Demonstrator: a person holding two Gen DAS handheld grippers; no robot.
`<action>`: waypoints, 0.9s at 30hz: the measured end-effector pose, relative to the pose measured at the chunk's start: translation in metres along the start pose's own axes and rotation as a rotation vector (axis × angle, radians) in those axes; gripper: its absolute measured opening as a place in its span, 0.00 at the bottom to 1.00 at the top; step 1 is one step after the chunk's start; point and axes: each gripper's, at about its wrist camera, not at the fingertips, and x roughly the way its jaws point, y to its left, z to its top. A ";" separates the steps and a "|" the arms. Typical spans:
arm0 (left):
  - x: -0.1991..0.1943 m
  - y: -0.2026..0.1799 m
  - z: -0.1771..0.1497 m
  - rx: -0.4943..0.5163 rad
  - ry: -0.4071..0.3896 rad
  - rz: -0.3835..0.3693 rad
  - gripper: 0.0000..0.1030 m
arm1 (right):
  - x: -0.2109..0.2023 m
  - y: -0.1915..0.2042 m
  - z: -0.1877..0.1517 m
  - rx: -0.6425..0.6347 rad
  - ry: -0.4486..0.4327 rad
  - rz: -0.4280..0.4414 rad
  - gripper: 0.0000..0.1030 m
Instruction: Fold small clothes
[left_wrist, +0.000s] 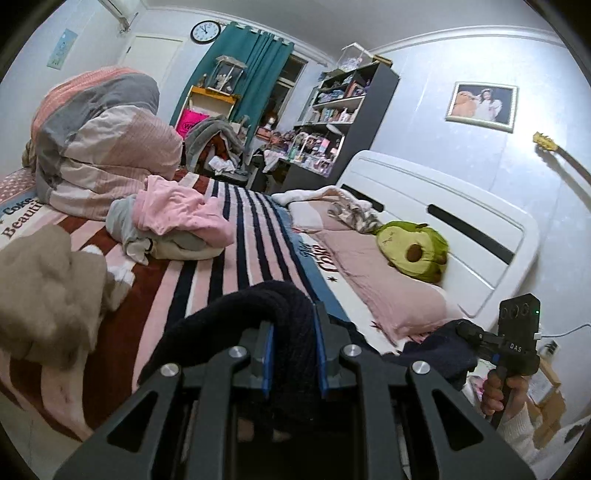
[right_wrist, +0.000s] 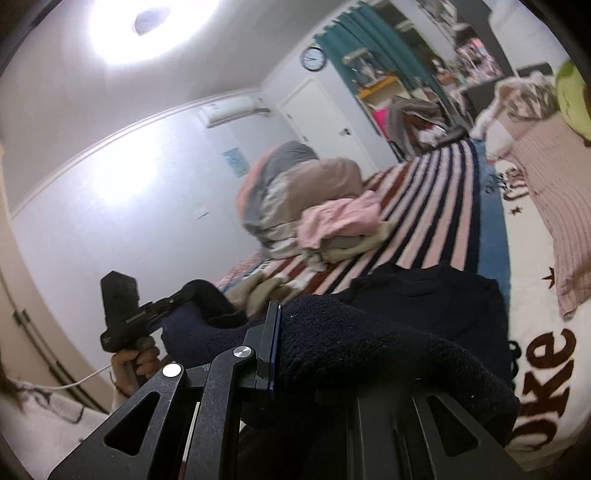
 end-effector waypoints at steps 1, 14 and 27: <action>0.012 0.003 0.005 -0.002 0.009 0.010 0.15 | 0.007 -0.009 0.005 0.010 0.012 -0.013 0.08; 0.157 0.052 0.018 -0.045 0.161 0.103 0.16 | 0.083 -0.115 0.030 0.143 0.159 -0.131 0.08; 0.236 0.099 -0.007 -0.109 0.270 0.172 0.38 | 0.138 -0.175 0.022 0.219 0.289 -0.193 0.10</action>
